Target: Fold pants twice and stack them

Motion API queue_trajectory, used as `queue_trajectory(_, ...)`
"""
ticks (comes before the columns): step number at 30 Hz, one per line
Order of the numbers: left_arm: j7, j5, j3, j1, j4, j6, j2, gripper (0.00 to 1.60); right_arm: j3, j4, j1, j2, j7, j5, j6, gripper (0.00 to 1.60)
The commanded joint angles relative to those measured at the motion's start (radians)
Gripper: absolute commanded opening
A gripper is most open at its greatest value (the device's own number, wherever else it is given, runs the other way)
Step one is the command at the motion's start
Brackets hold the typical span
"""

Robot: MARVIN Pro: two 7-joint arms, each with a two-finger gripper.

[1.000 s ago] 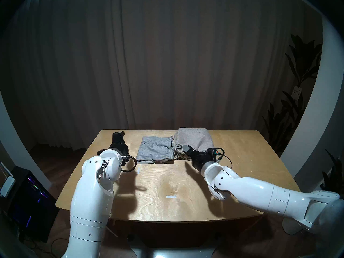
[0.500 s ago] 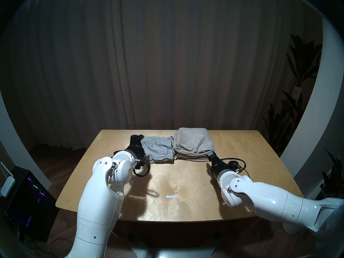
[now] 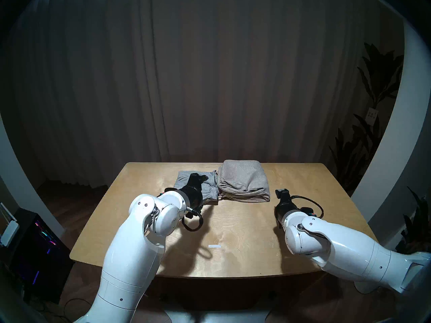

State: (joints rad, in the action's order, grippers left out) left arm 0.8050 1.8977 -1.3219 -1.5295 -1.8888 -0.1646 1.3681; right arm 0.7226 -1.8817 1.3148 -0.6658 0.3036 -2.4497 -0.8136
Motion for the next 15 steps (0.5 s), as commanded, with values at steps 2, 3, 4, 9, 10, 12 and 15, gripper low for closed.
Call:
queue_trajectory(2, 0.009, 0.007, 0.008, 0.115, 0.017, -0.051, -0.001, 1.60, 0.141, -0.040, 0.051, -0.006, -0.059, -0.152, -0.014, 1.60)
queue_trajectory(3, 0.009, 0.008, 0.005, 0.131, 0.033, -0.049, 0.003, 1.60, 0.157, -0.038, 0.055, -0.011, -0.064, -0.177, 0.001, 1.60)
queue_trajectory(4, 0.006, 0.008, 0.000, 0.135, 0.042, -0.051, 0.009, 1.60, 0.170, -0.035, 0.059, -0.012, -0.073, -0.192, 0.012, 1.60)
queue_trajectory(9, -0.005, 0.019, -0.019, 0.186, 0.128, -0.023, 0.049, 1.60, 0.200, 0.011, 0.073, -0.024, -0.129, -0.238, 0.110, 1.60)
queue_trajectory(10, -0.009, 0.025, -0.028, 0.185, 0.139, -0.019, 0.060, 1.60, 0.202, 0.022, 0.076, -0.029, -0.144, -0.245, 0.121, 1.60)
queue_trajectory(12, -0.008, 0.040, -0.033, 0.202, 0.167, -0.010, 0.074, 1.60, 0.202, 0.046, 0.073, -0.035, -0.167, -0.254, 0.152, 1.60)
queue_trajectory(15, 0.000, 0.058, -0.033, 0.210, 0.198, 0.000, 0.091, 1.60, 0.193, 0.088, 0.059, -0.039, -0.202, -0.256, 0.210, 1.60)
